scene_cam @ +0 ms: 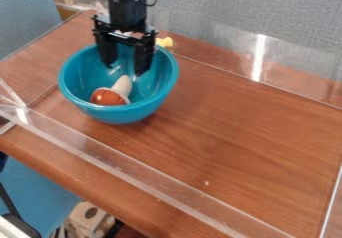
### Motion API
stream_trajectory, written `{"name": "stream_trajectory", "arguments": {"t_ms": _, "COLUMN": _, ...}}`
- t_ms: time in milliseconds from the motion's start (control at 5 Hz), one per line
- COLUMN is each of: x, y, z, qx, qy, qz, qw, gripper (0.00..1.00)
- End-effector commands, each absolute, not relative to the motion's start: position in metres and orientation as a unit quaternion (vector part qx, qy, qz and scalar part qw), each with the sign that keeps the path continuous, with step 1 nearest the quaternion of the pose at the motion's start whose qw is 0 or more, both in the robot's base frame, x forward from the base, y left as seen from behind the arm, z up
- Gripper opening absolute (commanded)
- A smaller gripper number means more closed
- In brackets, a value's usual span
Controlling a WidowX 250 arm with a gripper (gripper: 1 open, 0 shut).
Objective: Remove the mushroom from the blue bowl and put it on the table
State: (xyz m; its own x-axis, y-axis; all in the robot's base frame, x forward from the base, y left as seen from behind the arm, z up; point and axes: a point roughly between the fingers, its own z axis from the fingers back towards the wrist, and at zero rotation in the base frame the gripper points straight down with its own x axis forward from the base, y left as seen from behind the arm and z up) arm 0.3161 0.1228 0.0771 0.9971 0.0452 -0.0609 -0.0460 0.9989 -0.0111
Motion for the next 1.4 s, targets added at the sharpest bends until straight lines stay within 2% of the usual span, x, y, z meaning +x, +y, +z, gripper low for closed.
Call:
{"name": "stream_trajectory", "arguments": {"t_ms": 0, "x": 0.311, "y": 0.126, "z": 0.1, "qx": 0.011, "qy": -0.006, "qz": -0.013, "qw": 1.0, "gripper": 1.0}}
{"name": "stream_trajectory", "arguments": {"t_ms": 200, "x": 0.307, "y": 0.118, "z": 0.093, "qx": 0.007, "qy": -0.004, "qz": -0.058, "qw": 0.998, "gripper": 1.0}}
{"name": "stream_trajectory", "arguments": {"t_ms": 800, "x": 0.303, "y": 0.104, "z": 0.079, "qx": -0.014, "qy": 0.002, "qz": 0.011, "qw": 1.0, "gripper": 1.0}}
{"name": "stream_trajectory", "arguments": {"t_ms": 1200, "x": 0.295, "y": 0.096, "z": 0.088, "qx": -0.023, "qy": 0.009, "qz": 0.007, "qw": 1.0, "gripper": 1.0}}
